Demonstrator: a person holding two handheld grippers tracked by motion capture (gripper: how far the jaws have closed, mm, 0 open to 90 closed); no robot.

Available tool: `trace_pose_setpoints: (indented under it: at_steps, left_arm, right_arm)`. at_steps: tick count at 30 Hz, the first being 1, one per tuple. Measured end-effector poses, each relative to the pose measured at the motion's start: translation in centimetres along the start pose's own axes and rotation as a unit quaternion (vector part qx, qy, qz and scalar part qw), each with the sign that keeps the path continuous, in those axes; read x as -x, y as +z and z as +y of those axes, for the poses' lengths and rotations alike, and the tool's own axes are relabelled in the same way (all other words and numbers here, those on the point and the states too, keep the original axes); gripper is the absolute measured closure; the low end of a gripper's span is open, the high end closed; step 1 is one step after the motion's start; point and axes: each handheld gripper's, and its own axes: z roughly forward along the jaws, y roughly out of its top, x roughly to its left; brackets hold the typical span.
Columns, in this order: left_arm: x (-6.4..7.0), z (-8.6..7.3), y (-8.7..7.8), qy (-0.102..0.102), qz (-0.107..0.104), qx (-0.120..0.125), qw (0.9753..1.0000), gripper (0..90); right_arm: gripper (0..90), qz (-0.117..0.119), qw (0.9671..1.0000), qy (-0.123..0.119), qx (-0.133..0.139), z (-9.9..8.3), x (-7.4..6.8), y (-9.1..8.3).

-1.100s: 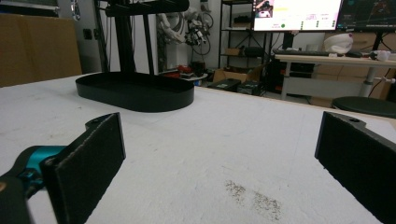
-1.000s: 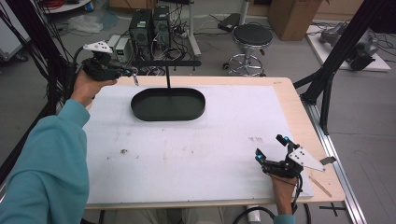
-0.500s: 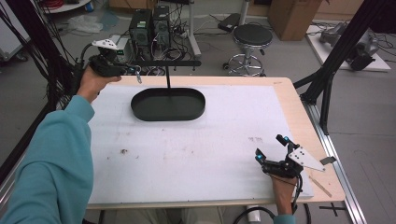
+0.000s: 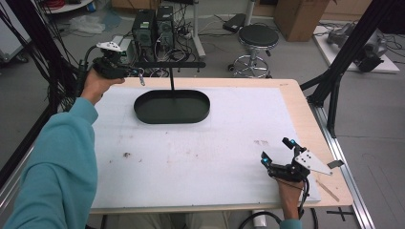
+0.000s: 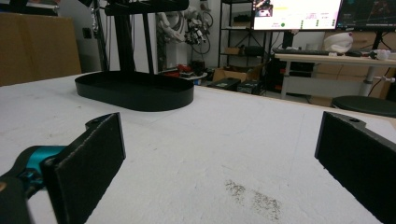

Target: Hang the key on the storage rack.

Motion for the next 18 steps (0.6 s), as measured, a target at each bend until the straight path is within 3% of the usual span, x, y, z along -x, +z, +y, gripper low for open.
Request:
trace_pose_setpoints:
  at_steps: [18]
  left_arm:
    - [-0.69,-0.29,0.21,-0.006,0.009,0.0,0.9999,88.4]
  right_arm:
    - [0.8,0.0,1.0,-0.001,0.002,0.0,0.05,0.04]
